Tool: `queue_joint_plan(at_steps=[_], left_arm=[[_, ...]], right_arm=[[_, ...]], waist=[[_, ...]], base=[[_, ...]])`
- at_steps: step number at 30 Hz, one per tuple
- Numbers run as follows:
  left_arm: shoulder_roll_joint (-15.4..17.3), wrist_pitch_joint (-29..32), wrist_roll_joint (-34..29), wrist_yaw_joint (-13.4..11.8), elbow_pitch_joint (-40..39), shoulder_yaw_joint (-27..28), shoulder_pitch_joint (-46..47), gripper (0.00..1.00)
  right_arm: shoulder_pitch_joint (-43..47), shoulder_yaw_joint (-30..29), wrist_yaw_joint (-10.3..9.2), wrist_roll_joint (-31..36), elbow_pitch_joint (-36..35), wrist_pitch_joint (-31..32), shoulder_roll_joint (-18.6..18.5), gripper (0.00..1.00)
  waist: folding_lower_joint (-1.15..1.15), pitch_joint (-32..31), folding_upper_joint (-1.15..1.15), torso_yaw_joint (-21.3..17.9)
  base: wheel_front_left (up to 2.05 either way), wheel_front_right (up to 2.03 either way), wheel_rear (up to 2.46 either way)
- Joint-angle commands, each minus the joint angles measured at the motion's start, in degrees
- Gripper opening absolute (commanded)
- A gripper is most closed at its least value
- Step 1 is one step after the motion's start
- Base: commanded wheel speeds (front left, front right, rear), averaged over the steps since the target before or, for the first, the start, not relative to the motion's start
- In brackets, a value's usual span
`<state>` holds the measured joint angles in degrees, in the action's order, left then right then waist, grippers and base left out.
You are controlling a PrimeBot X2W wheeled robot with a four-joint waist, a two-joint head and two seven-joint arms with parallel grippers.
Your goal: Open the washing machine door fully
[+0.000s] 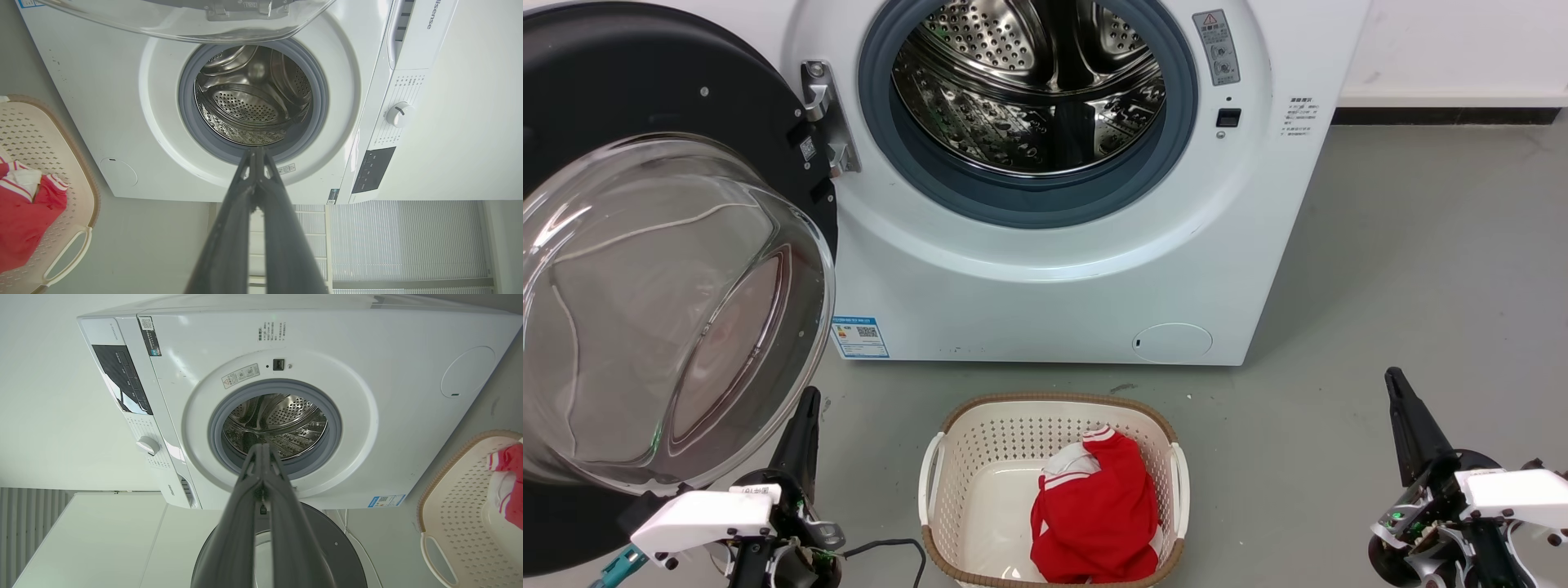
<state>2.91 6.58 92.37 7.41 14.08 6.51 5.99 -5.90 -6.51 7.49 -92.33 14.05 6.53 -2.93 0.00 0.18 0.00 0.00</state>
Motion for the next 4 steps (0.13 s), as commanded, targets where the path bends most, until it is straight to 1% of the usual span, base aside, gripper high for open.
queue_joint_plan(at_steps=[1, 4], left_arm=[[-0.1, 0.2, 0.1, 0.2, 0.0, 0.2, 0.5, 0.00], [-0.1, 0.2, 0.1, 0.2, 0.0, 0.2, 0.5, 0.00]], right_arm=[[-0.7, -0.1, 0.00, -0.2, 0.1, 0.1, 0.0, 0.00], [-0.7, -0.1, 0.00, -0.2, 0.1, 0.1, 0.0, 0.00]], waist=[[0.00, 0.0, 0.00, 0.0], [0.00, 0.0, 0.00, 0.0]], base=[[0.00, 0.00, 0.00], [0.00, 0.00, 0.00]])
